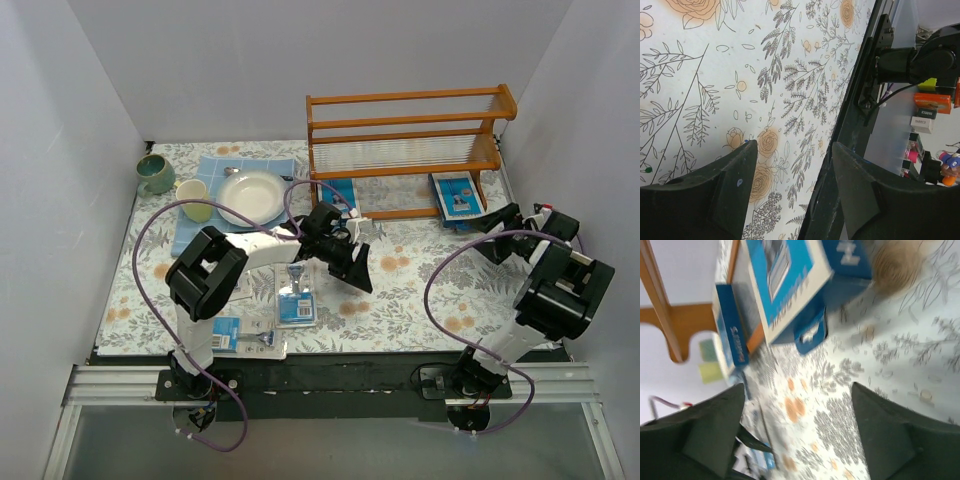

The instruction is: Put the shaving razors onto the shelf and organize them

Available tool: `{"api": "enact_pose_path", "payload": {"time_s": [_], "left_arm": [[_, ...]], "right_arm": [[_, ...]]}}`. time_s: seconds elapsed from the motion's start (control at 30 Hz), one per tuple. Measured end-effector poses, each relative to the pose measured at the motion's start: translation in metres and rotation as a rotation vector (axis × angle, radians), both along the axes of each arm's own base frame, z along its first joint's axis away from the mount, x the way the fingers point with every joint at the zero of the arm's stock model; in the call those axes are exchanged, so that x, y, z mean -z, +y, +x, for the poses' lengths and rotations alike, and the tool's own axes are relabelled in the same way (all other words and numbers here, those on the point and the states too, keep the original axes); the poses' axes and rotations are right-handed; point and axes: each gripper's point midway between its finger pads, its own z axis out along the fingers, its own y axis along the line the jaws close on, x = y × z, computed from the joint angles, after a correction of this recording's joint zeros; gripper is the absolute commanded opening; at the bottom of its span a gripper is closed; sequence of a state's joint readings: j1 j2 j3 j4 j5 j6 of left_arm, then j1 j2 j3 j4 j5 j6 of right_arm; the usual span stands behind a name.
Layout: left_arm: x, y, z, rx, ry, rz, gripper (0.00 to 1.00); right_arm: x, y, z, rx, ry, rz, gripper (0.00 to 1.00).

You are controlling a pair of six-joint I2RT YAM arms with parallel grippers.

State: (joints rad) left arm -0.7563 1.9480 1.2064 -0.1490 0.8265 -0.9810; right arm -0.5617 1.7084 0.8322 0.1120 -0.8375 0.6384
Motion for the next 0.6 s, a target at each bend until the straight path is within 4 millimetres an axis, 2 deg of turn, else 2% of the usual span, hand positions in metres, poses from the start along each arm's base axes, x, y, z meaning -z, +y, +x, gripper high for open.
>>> {"api": "enact_pose_path", "payload": {"time_s": [0.03,0.07,0.1,0.23,0.37,0.47,0.53,0.6], "left_arm": [[-0.001,0.001,-0.001,-0.001,-0.006,0.000,0.59],[-0.003,0.003,0.000,-0.003,-0.014,-0.001,0.59],[-0.005,0.005,0.000,-0.004,-0.025,-0.003,0.59],[-0.021,0.012,0.003,-0.010,-0.111,-0.018,0.58],[-0.052,0.020,0.010,-0.020,-0.246,-0.050,0.55],[-0.081,0.031,0.017,-0.041,-0.366,-0.076,0.52],[-0.096,0.041,0.023,-0.065,-0.437,-0.084,0.52],[-0.109,0.058,0.035,-0.118,-0.506,-0.071,0.53]], "right_arm": [[-0.001,0.004,-0.008,-0.022,-0.006,-0.030,0.41],[-0.001,0.008,-0.017,-0.046,-0.011,-0.055,0.20],[0.000,0.012,-0.024,-0.072,-0.020,-0.079,0.03],[0.013,0.033,-0.061,-0.175,0.006,-0.109,0.01],[0.014,0.041,-0.077,-0.285,0.002,-0.197,0.01],[-0.002,0.045,-0.069,-0.432,-0.076,-0.367,0.01],[-0.017,0.052,-0.056,-0.545,-0.164,-0.503,0.01],[-0.034,0.062,-0.040,-0.673,-0.269,-0.667,0.01]]}}
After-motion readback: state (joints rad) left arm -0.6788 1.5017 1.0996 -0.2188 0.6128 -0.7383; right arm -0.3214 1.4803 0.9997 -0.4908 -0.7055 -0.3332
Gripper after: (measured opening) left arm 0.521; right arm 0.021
